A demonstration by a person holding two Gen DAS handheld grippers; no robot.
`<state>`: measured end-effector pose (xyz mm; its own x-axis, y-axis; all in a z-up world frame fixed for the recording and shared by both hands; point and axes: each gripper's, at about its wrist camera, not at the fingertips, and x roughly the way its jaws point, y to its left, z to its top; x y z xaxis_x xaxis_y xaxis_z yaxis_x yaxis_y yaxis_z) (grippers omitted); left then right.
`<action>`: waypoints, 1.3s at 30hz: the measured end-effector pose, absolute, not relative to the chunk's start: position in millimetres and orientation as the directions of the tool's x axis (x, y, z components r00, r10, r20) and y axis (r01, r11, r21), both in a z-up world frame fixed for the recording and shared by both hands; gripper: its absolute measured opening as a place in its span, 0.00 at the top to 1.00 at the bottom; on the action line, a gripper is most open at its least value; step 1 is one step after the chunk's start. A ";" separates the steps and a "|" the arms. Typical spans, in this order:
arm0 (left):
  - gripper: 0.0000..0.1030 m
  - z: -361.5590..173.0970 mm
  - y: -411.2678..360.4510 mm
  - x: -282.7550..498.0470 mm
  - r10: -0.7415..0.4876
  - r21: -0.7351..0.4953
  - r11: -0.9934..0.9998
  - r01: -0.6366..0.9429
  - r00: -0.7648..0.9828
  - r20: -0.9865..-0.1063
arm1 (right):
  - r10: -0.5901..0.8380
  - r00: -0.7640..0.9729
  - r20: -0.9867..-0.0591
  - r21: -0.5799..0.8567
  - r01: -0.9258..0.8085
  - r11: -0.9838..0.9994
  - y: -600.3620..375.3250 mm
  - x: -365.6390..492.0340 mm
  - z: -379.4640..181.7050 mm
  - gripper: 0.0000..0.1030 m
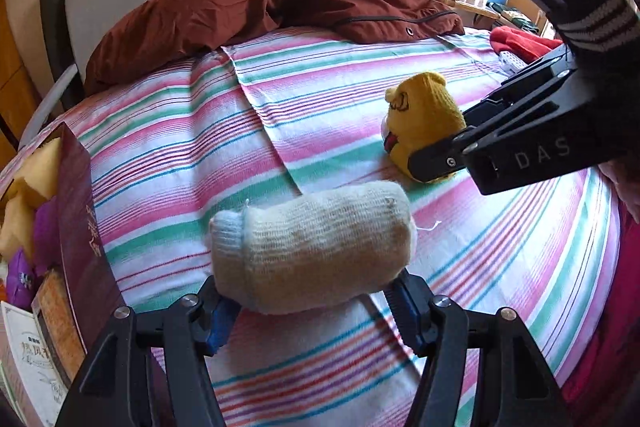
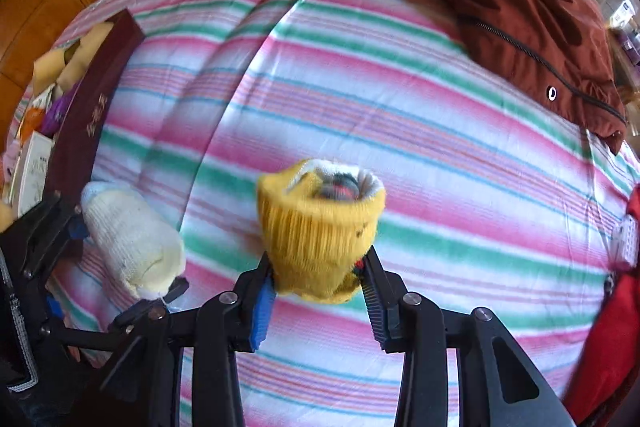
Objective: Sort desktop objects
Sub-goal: 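Carry both socks to the gold tray and release them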
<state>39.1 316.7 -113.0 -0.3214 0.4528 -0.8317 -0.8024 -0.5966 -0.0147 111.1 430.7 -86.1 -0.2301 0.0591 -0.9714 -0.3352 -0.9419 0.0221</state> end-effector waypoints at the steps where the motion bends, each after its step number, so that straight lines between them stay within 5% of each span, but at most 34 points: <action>1: 0.37 -112.4 315.1 40.1 0.457 -0.018 -0.595 -0.803 -0.320 -0.830 | 0.057 -0.231 -0.971 0.026 -0.340 -0.940 429.1 112.6 -84.9 0.61; 39: 0.37 -2.9 225.8 65.7 0.597 -0.008 -0.634 -0.773 -0.483 -0.640 | 0.109 -0.497 -0.861 0.116 -0.400 -0.909 361.2 153.9 -12.6 0.61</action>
<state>65.7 225.8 -2.9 -0.4832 0.5970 -0.6404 -0.7732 -0.6342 -0.0078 153.9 361.2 -12.6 -0.4975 0.1091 -0.8606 -0.3999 -0.9092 0.1159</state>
